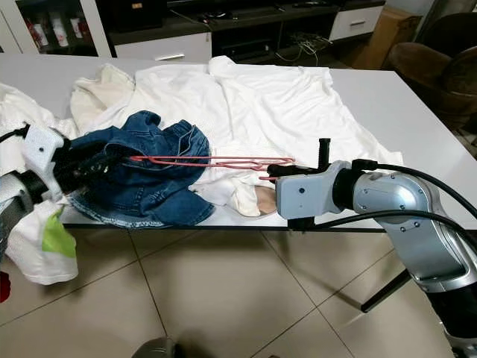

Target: Hang hanger

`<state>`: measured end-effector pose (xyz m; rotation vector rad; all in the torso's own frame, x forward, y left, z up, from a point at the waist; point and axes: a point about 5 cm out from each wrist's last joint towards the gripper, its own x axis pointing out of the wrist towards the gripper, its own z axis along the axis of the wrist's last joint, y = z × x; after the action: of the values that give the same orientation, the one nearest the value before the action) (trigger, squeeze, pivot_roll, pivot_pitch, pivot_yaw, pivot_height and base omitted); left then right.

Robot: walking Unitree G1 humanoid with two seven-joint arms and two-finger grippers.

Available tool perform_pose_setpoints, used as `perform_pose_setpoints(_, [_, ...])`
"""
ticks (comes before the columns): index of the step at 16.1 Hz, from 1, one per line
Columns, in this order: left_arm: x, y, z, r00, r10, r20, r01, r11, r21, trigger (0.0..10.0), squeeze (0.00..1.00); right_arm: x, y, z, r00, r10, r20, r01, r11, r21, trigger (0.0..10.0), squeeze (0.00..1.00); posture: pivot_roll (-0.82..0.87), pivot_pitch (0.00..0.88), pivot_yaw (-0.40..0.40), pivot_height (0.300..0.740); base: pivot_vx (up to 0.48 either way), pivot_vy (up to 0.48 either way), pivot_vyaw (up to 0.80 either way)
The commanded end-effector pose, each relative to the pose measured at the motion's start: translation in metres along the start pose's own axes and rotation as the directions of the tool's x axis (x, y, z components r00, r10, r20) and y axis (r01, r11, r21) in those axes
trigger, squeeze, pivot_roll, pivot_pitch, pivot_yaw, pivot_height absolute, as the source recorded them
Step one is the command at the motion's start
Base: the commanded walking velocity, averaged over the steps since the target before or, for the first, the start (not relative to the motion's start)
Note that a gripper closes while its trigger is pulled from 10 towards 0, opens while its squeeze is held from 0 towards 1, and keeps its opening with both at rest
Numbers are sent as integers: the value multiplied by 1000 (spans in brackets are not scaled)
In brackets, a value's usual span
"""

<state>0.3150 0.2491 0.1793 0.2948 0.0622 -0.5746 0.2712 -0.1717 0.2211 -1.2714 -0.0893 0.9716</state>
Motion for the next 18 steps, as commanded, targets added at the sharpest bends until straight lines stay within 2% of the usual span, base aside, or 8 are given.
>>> perform_pose_setpoints(1, [3,0,3,1000,-11,-4,11,1000,22,10000,0,-1,0,2,1000,-3,1,3,1000,-10,10000,0,127,5,6,740,0,0,0])
perform_pose_setpoints(6, [9,8,-6,997,50,-56,-49,998,27,10000,0,-1,2,5,1000,-1,12,1,1000,1,10000,0,125,10,12,740,0,0,0])
perform_pose_setpoints(11, [16,5,-16,994,28,-107,-26,1000,17,9843,0,-2,1,4,1000,-1,5,1,1000,0,10000,0,122,9,10,740,0,0,0])
perform_pose_setpoints(12, [17,3,-14,995,14,-95,-13,1000,11,941,0,-2,1,4,1000,-2,5,2,1000,0,10000,0,121,9,10,740,0,0,0])
perform_pose_setpoints(13, [18,1,-12,997,-4,-75,4,1000,6,0,0,-3,0,4,1000,-3,6,3,1000,-2,10000,0,121,9,10,740,0,0,0])
perform_pose_setpoints(16, [21,0,-9,998,-18,-56,19,1000,5,0,0,-6,-5,5,1000,-28,12,28,1000,0,10000,0,120,6,9,740,0,0,0])
perform_pose_setpoints(18, [22,0,-7,999,-26,-42,26,1000,2,0,0,-12,-14,11,997,-58,54,57,998,34,10000,0,116,6,9,740,0,0,0])
